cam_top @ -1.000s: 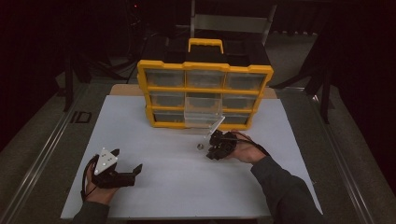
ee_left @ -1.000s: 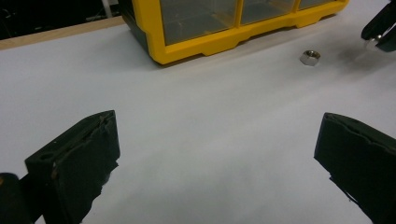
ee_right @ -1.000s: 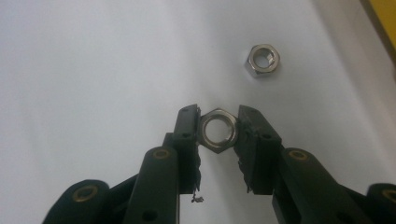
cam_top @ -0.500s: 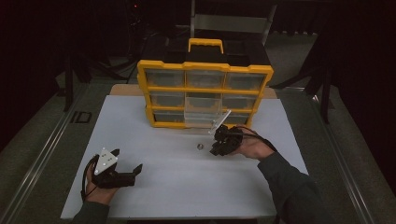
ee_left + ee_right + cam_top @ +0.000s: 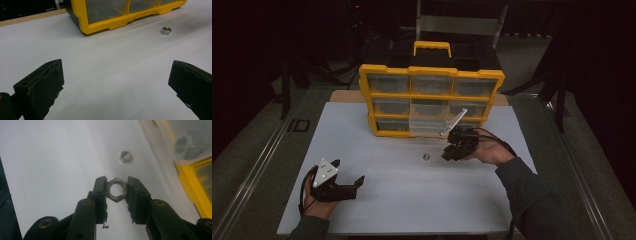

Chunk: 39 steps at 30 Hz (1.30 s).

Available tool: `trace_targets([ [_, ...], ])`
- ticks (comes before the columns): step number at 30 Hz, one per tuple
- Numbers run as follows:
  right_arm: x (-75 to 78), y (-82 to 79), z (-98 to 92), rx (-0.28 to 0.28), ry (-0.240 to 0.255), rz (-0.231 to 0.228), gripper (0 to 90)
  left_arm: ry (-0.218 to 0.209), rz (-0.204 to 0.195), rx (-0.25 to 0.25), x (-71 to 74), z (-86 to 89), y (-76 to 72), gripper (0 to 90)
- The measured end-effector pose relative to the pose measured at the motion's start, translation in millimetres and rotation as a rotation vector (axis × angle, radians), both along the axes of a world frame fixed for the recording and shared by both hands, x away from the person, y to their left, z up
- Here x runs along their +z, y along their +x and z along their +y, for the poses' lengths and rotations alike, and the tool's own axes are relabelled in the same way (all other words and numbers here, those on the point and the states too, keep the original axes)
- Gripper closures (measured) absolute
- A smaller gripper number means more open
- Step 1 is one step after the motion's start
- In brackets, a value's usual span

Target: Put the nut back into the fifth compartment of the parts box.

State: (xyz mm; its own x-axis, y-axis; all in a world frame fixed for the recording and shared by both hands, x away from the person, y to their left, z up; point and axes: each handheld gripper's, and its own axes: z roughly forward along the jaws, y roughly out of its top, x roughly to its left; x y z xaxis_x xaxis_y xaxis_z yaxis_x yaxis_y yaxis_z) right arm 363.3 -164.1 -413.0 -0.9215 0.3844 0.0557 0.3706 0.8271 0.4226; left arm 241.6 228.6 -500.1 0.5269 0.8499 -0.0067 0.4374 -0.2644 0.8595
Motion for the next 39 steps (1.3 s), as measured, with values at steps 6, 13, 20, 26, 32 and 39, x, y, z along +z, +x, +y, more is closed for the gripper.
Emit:
trace_targets([
  [6,12.4,3.8,-3.4,-0.005,-0.004,-0.008,70.1,0.001,0.001,0.000,-0.1,0.1,0.2,0.6],
  [13,26.0,10.0,-8.0,-0.026,-0.011,-0.011,70.1,0.000,0.000,0.000,-0.1,0.0,0.1,0.6],
  [20,37.8,18.3,-13.5,-0.045,-0.009,-0.018,70.1,0.000,0.000,0.000,-0.1,0.0,0.2,0.6],
  [26,48.6,25.0,-17.5,-0.066,-0.003,-0.022,70.1,-0.001,0.000,0.001,-0.2,0.2,0.2,0.6],
  [32,58.2,29.3,-19.0,-0.071,-0.005,-0.028,70.1,-0.001,0.000,0.001,0.0,0.4,0.2,0.6],
  [39,68.8,35.6,-20.7,-0.079,-0.009,-0.040,70.1,-0.001,-0.002,0.002,0.0,0.5,0.3,0.6],
])
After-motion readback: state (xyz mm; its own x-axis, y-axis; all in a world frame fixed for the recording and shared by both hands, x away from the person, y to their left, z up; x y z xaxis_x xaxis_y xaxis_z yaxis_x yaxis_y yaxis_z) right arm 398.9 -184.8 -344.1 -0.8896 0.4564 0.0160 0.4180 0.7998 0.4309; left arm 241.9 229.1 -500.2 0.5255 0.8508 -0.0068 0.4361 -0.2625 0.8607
